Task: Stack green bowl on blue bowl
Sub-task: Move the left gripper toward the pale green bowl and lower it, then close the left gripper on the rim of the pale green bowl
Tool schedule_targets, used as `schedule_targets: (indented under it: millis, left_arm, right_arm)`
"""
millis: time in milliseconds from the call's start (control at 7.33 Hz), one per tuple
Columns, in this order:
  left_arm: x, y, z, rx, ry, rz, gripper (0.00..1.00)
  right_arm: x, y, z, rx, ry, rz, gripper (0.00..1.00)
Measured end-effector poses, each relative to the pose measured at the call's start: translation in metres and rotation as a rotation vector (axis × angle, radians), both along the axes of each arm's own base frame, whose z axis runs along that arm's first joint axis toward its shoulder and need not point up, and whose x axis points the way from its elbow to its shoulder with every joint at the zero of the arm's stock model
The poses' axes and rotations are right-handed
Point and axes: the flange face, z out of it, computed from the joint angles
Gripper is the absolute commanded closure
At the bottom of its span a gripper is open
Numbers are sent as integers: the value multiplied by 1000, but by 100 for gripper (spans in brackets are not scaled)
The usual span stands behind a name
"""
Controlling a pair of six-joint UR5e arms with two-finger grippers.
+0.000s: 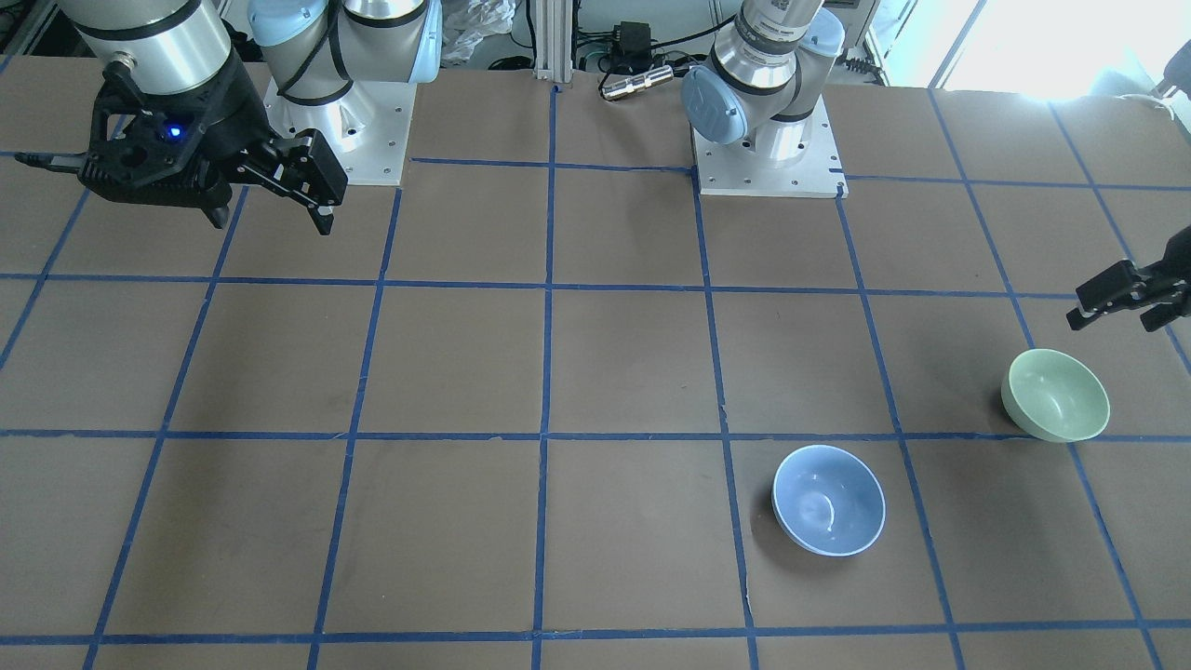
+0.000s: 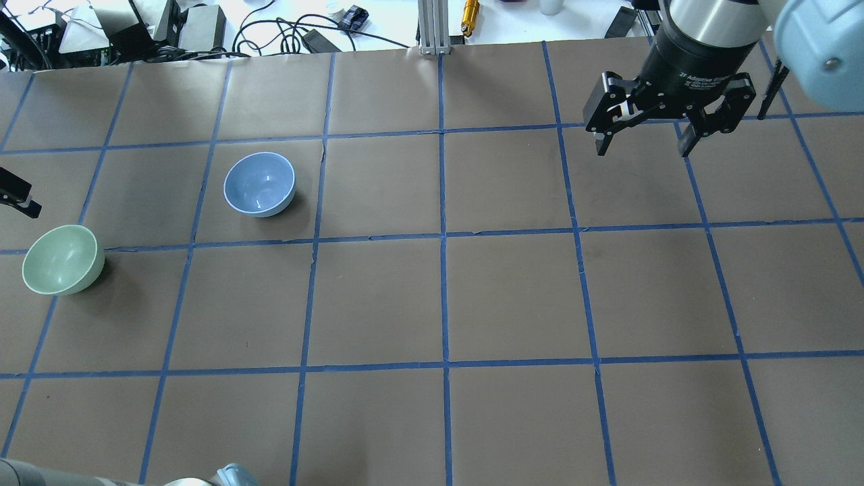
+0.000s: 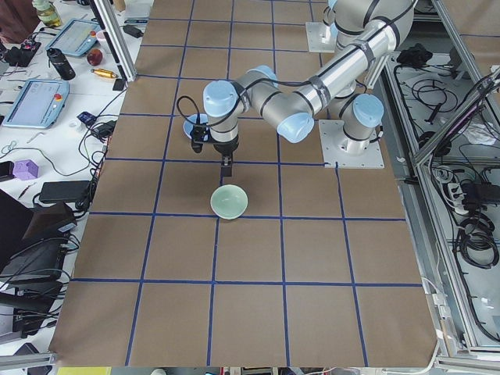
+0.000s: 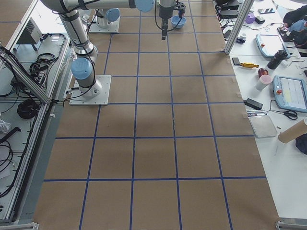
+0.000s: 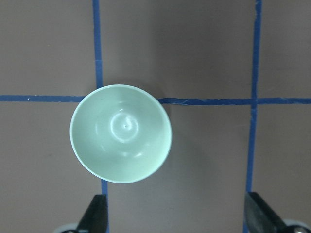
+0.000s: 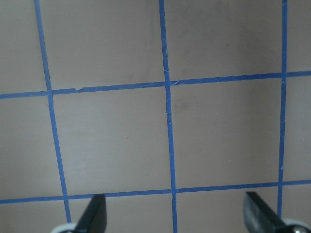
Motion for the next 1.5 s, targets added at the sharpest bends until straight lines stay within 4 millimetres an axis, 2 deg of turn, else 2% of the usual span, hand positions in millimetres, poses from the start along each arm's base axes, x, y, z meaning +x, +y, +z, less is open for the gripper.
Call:
schedule_targets:
  millis: [136, 273, 545, 682, 818, 955, 1091, 1227, 1500]
  left_arm:
    - [28, 0, -24, -7, -9, 20, 0]
    - [47, -1, -49, -4, -2, 36, 0]
    - [66, -8, -92, -5, 3, 26, 2]
    - [72, -12, -109, -6, 3, -6, 8]
    - [76, -12, -123, 1, 11, -32, 22]
    - [81, -7, -135, 12, 25, -60, 42]
    - [85, -3, -144, 20, 37, -90, 75]
    - [87, -1, -148, 22, 43, -112, 89]
    - [88, 0, -150, 23, 47, -146, 100]
  right_arm:
    - [0, 0, 0, 0, 0, 0, 0]
    - [0, 0, 0, 0, 0, 0, 0]
    - [0, 0, 0, 0, 0, 1, 0]
    - [0, 0, 0, 0, 0, 0, 0]
    - [0, 0, 0, 0, 0, 0, 0]
    - [0, 0, 0, 0, 0, 0, 0]
    - [0, 0, 0, 0, 0, 0, 0]
    - [0, 0, 0, 0, 0, 0, 0]
    - [0, 0, 0, -1, 0, 0, 0]
